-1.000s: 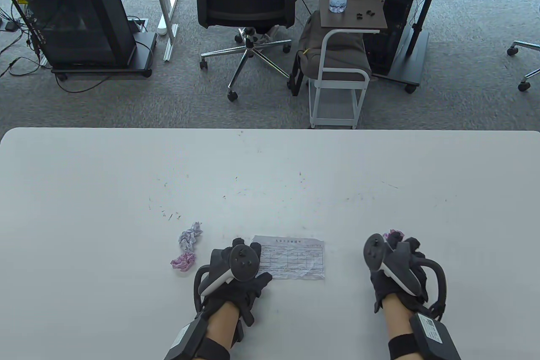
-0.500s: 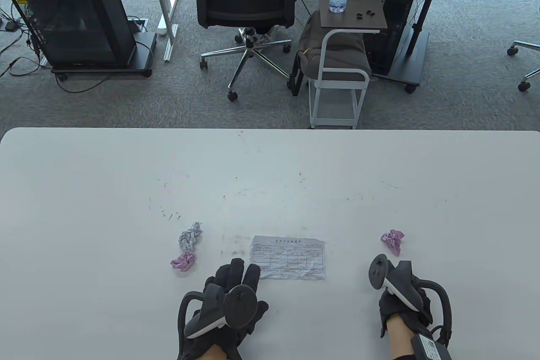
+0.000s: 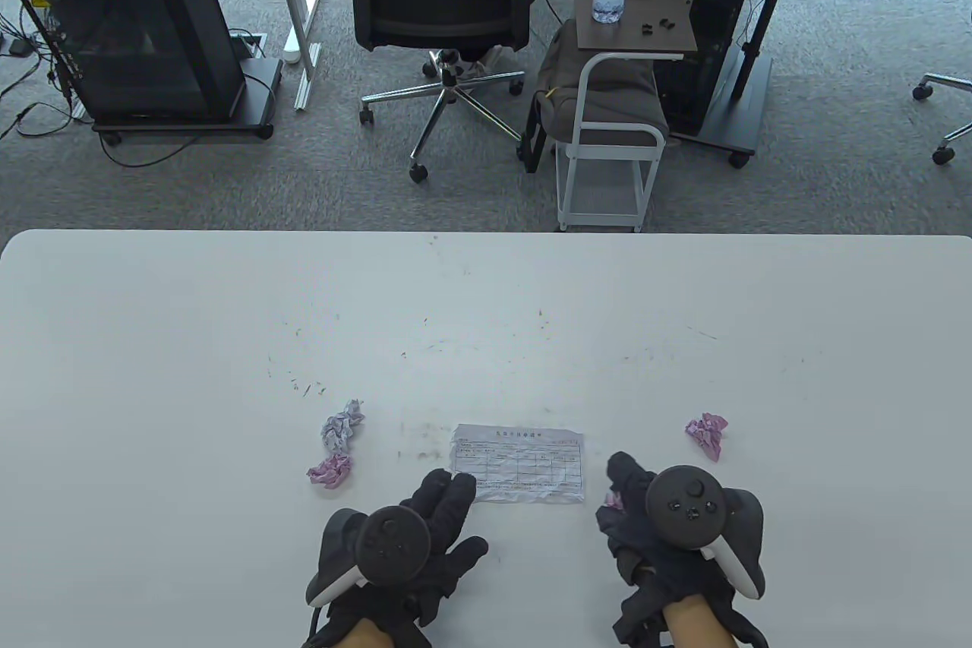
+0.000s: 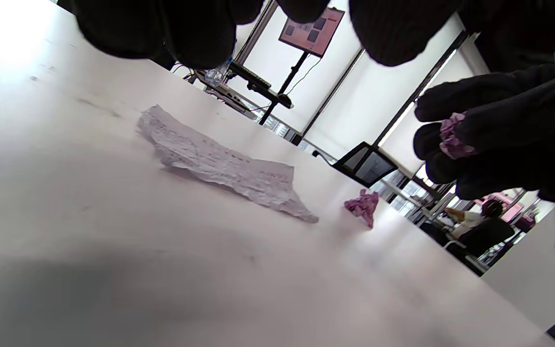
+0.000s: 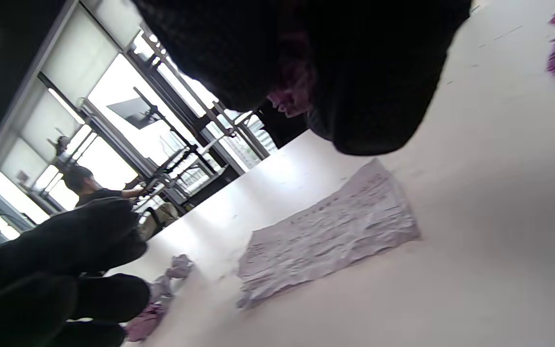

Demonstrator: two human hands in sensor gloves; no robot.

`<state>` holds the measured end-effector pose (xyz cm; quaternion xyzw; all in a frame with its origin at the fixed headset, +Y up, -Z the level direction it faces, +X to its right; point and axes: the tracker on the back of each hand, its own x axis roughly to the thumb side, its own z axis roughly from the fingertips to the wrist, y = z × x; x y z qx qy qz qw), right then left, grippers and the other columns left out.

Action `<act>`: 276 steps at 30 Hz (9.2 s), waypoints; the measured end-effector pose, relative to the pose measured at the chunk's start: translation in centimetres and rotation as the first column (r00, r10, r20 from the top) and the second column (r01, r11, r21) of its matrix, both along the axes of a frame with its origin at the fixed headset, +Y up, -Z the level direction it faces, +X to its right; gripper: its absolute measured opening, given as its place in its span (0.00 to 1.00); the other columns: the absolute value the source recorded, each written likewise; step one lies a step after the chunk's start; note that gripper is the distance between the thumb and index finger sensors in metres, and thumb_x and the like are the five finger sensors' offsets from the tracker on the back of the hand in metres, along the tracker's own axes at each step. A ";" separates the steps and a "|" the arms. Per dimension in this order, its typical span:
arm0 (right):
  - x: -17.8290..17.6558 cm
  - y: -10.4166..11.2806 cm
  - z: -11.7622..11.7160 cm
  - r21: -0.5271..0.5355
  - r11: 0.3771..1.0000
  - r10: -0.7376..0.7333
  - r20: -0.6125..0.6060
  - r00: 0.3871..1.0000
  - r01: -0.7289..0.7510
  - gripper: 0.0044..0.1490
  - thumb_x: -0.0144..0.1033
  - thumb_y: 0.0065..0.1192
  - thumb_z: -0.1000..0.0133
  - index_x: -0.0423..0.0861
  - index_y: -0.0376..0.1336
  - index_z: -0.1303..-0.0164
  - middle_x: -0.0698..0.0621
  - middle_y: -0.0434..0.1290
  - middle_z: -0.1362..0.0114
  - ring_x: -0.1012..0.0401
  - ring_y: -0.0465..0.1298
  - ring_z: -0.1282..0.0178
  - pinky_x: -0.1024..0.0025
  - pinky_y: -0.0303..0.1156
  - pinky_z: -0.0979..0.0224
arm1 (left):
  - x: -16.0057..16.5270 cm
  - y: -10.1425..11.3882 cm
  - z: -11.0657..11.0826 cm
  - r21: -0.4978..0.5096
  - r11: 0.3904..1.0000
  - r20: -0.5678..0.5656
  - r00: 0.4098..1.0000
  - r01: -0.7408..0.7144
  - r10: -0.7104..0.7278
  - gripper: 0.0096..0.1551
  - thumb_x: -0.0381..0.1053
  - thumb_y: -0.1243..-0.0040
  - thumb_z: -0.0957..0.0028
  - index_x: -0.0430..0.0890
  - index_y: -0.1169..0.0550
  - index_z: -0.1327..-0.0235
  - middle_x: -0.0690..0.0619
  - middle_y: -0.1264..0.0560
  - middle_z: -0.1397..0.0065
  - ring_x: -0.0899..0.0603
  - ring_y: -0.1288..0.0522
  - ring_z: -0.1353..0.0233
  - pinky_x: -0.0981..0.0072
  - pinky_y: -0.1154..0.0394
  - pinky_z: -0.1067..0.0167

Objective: Flatten crumpled invoices and stack

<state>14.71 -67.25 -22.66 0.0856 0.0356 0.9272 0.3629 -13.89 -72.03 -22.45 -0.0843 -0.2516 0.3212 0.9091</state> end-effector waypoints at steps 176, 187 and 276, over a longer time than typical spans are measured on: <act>-1.7 -2.3 0.9 0.116 0.953 -0.228 -0.332 0.916 0.279 0.53 0.59 0.60 0.43 0.38 0.45 0.21 0.25 0.53 0.21 0.34 0.64 0.31 0.41 0.71 0.38 | -0.6 1.1 0.1 -0.125 0.852 -0.070 0.861 -0.509 0.504 0.24 0.46 0.37 0.39 0.41 0.25 0.32 0.41 0.21 0.40 0.42 0.14 0.51 0.39 0.22 0.44; -4.6 -2.7 1.7 0.195 0.955 -0.178 -0.231 0.957 0.225 0.26 0.35 0.63 0.41 0.37 0.64 0.36 0.45 0.80 0.53 0.57 0.82 0.63 0.58 0.83 0.57 | 0.7 -1.0 -0.1 -0.286 0.812 -0.076 0.857 -0.509 0.510 0.24 0.44 0.39 0.37 0.39 0.26 0.30 0.42 0.21 0.40 0.42 0.14 0.50 0.39 0.23 0.42; -4.8 -9.3 -0.3 0.025 0.865 0.492 -0.236 0.838 -0.500 0.26 0.33 0.64 0.41 0.39 0.63 0.35 0.43 0.79 0.48 0.53 0.81 0.57 0.53 0.82 0.52 | 3.4 -6.2 -0.5 -0.298 0.730 0.229 0.789 0.615 -0.571 0.35 0.51 0.41 0.38 0.64 0.44 0.22 0.40 0.72 0.21 0.18 0.65 0.24 0.24 0.52 0.32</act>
